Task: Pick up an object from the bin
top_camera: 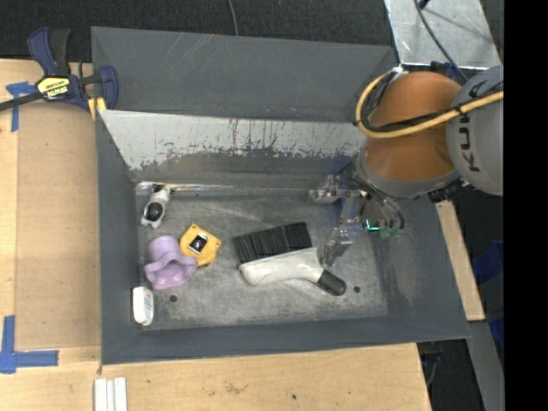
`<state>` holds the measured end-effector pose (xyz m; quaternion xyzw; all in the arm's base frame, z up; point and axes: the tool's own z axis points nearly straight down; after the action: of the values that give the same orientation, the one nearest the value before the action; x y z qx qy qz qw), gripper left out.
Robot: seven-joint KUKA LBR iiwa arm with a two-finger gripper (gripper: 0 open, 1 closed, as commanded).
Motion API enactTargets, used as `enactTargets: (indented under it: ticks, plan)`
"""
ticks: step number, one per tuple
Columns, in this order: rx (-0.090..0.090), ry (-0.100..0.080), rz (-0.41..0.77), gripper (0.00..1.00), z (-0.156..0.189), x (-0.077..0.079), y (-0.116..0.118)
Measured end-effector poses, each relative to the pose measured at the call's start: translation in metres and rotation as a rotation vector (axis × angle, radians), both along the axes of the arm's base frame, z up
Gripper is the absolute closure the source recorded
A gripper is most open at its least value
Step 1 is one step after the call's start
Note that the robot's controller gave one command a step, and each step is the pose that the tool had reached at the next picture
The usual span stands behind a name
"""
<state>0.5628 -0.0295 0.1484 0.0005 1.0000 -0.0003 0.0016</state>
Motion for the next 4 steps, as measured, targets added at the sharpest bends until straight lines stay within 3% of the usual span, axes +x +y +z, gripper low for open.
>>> enactTargets:
  ticks: [1,4]
  plan:
    - [0.001,-0.004,0.088,1.0,-0.0738,-0.0145,0.0387]
    - [0.001,-0.004,0.089,1.0,-0.0738,-0.0145,0.0387]
